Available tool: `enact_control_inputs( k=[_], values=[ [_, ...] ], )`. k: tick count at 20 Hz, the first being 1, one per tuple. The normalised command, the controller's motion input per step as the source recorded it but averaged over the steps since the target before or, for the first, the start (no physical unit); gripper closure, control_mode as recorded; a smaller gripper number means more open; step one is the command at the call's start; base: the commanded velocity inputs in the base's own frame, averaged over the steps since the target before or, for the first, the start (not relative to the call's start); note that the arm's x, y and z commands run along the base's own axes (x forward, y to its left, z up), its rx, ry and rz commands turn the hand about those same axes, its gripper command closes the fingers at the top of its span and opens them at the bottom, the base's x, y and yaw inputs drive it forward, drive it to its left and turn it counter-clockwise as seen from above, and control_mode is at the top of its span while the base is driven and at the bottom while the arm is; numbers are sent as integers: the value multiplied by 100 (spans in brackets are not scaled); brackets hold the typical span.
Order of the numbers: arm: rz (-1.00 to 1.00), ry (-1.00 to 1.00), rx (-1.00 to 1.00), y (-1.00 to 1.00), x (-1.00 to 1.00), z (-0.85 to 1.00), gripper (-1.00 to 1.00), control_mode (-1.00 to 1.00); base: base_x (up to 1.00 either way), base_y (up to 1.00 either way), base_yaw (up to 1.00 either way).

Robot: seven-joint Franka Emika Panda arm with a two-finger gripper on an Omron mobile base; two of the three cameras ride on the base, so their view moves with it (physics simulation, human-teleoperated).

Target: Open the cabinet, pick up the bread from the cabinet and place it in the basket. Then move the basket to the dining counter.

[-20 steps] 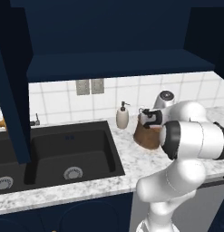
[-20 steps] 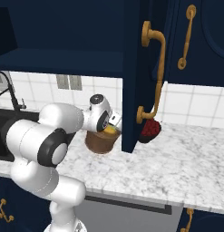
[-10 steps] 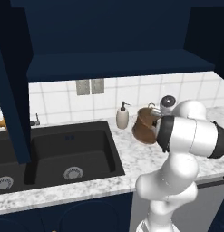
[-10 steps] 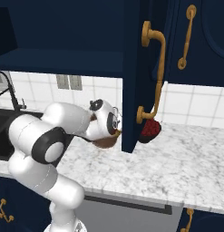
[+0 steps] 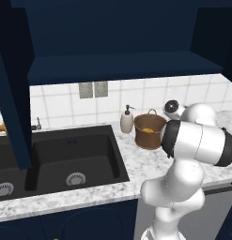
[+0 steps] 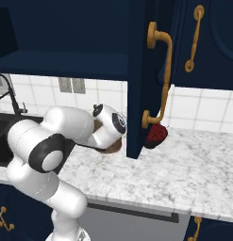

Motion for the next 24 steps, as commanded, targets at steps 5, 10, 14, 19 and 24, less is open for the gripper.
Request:
enact_control_inputs(
  k=[5, 10, 14, 19, 24],
  values=[
    [-3, 0, 9, 15, -34, 57, -100, -100, 0, 0, 0],
    [0, 8, 12, 9, 0, 91, -100, -100, 0, 0, 0],
    [0, 23, 11, 8, -8, 64, -100, -100, 0, 0, 0],
    [1, 2, 12, 48, 1, -5, -100, -100, 0, 0, 0],
    [7, 1, 16, 26, 4, -11, -100, -100, 0, 0, 0]
  ],
)
